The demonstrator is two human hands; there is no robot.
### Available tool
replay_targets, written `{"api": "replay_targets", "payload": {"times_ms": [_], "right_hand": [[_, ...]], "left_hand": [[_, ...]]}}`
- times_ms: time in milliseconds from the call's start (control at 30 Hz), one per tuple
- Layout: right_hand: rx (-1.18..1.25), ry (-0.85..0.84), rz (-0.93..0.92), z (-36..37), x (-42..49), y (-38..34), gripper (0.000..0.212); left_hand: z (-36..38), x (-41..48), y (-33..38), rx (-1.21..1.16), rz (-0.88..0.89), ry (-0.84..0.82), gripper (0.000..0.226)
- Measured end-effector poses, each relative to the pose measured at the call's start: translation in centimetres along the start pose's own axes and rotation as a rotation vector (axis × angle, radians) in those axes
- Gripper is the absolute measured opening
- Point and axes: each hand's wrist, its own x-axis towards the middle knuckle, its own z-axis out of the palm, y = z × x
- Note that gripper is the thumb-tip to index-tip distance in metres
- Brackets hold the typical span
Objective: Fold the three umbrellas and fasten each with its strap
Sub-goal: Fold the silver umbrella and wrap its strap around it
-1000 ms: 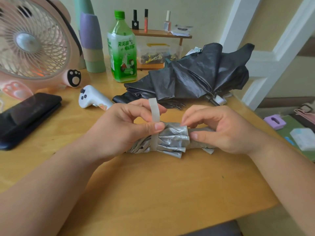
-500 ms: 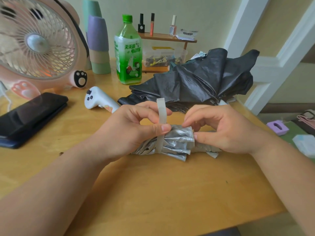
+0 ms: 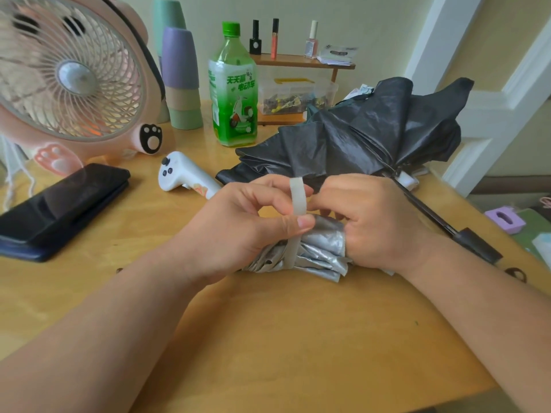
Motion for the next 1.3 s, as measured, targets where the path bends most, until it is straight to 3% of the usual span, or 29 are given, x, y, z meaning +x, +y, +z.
{"api": "replay_targets", "payload": {"times_ms": [167,400,567,667,767,867,1300], "right_hand": [[0.241,0.007,-0.014,0.0,-0.6,0.5,0.024],[0.425,-0.047,0.122,-0.5,-1.0,0.9,0.020],[0.382,-0.180,0.281,-1.0,-1.2,0.9,0.038],[0.195,-0.231,0.220,-1.1,-1.0,0.8,0.038],[0.046,-0.138,0.177,-0.7,-0.4,0.5,0.031],[-0.013,-0.027,0.214,-0.1,-0.4,0.7,0.038],[0.279,0.025,0.408,-0.8,-1.5,1.6,0.032]], "left_hand": [[-0.3,0.3,-0.3,0.000,-0.009,-0.004,0.014],[-0.1,0.2,-0.2,0.016,-0.012,0.001,0.012],[0.0,0.1,-0.1,0.008,0.003,0.006,0.015],[0.0,0.1,-0.2,0.024,-0.009,0.008,0.016],[-0.1,0.0,-0.2,0.028,-0.005,-0.004,0.024],[0.0,0.0,-0.1,0.040,-0.009,-0.002,0.022],[0.3,0.1,0.0,0.030,-0.016,0.033,0.013]]}}
